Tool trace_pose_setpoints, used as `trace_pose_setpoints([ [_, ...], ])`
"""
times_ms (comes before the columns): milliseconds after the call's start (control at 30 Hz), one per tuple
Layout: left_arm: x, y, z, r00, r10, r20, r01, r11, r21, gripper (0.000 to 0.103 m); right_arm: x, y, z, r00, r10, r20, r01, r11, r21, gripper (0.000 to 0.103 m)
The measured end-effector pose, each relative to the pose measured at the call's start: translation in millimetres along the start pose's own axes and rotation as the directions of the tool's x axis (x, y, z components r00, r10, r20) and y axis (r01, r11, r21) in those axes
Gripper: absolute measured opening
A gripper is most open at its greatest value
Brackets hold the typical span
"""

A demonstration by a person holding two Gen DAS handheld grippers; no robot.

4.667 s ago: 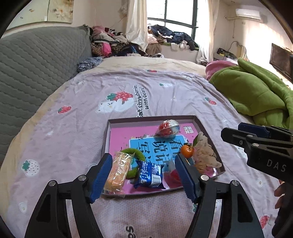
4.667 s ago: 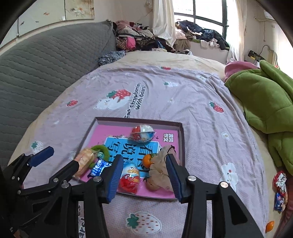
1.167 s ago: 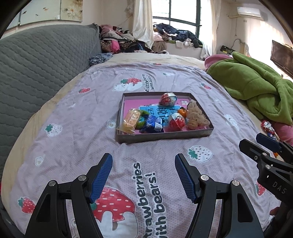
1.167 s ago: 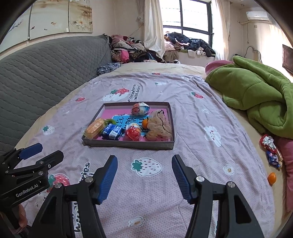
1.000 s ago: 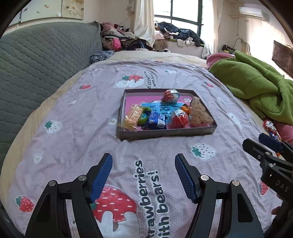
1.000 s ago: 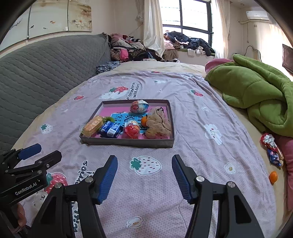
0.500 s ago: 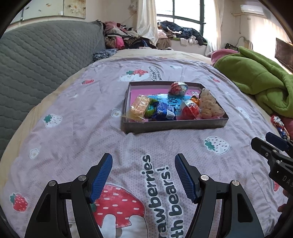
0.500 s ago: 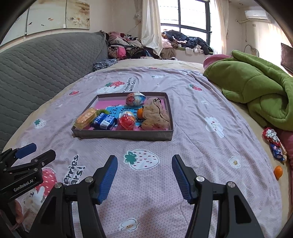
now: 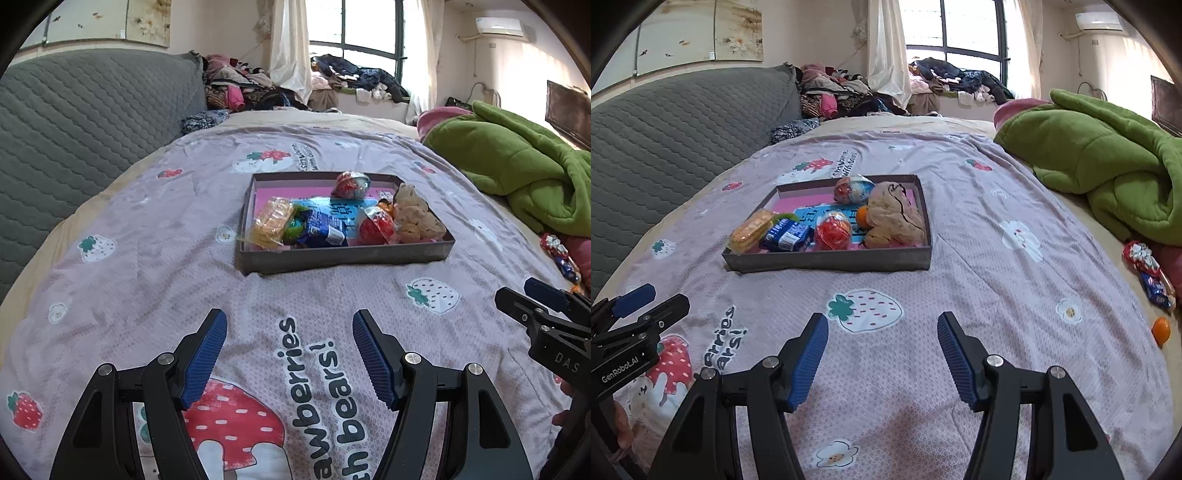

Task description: Organize objects

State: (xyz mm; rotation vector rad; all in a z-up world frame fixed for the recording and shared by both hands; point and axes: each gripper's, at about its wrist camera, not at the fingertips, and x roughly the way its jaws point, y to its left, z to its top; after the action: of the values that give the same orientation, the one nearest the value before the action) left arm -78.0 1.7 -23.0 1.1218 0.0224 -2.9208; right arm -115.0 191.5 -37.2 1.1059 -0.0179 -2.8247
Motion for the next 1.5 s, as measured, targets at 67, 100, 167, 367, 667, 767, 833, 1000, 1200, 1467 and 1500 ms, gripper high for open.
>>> trace_pose_setpoints([
  [67,2.2,1.4,-1.5,1.000,0.001,-0.001,-0.001,1.000,-0.005,0.072,2.3,-1.5,-2.3,1.000,-0.004,-0.001,0.004,1.000,-0.001,0.061],
  [100,3.9,1.8,-2.1,1.000,0.001,-0.005,-0.001,1.000,-0.007,0.072,3.1,-1.2,-2.9,1.000,-0.005,-0.001,0.005,1.000,-0.003,0.061],
  [167,6.9,2.4,-3.7,1.000,0.001,-0.012,-0.002,1.000,-0.010,0.072,4.9,-1.5,-4.4,1.000,-0.005,-0.002,0.005,1.000,-0.005,0.061],
  [367,15.5,3.2,-7.8,1.000,0.004,-0.025,-0.005,1.000,-0.019,0.072,8.1,-3.5,-5.7,1.000,0.005,-0.002,-0.005,1.000,0.006,0.061],
  [667,20.2,2.4,-10.3,0.999,-0.009,-0.031,0.008,1.000,-0.018,0.072,14.5,-4.1,-7.2,1.000,0.011,-0.007,-0.011,1.000,0.010,0.061],
  [767,21.3,2.6,-10.3,0.999,-0.010,-0.032,0.009,1.000,-0.018,0.072,14.7,-4.5,-7.6,1.000,0.015,-0.008,-0.015,1.000,0.011,0.061],
  [833,21.9,2.9,-10.0,1.000,-0.007,-0.031,0.007,1.000,-0.018,0.072,15.9,-4.2,-8.0,1.000,0.011,-0.008,-0.011,1.000,0.008,0.061],
  [1000,25.1,2.9,-10.5,0.999,-0.006,-0.036,0.005,1.000,-0.019,0.072,18.6,-2.5,-10.0,1.000,0.010,-0.011,-0.010,1.000,-0.004,0.061],
  [1200,27.2,2.9,-11.7,0.999,-0.005,-0.037,0.004,1.000,-0.018,0.072,21.5,-1.6,-10.1,1.000,0.009,-0.015,-0.009,1.000,-0.004,0.061],
  [1467,32.1,3.2,-14.6,0.999,-0.006,-0.042,0.005,1.000,-0.023,0.072,24.8,-2.3,-10.8,1.000,0.007,-0.017,-0.007,1.000,-0.006,0.061],
  [1500,31.9,3.4,-14.6,0.999,-0.006,-0.041,0.005,1.000,-0.025,0.072,24.9,-2.2,-10.8,1.000,0.007,-0.016,-0.007,1.000,-0.007,0.061],
])
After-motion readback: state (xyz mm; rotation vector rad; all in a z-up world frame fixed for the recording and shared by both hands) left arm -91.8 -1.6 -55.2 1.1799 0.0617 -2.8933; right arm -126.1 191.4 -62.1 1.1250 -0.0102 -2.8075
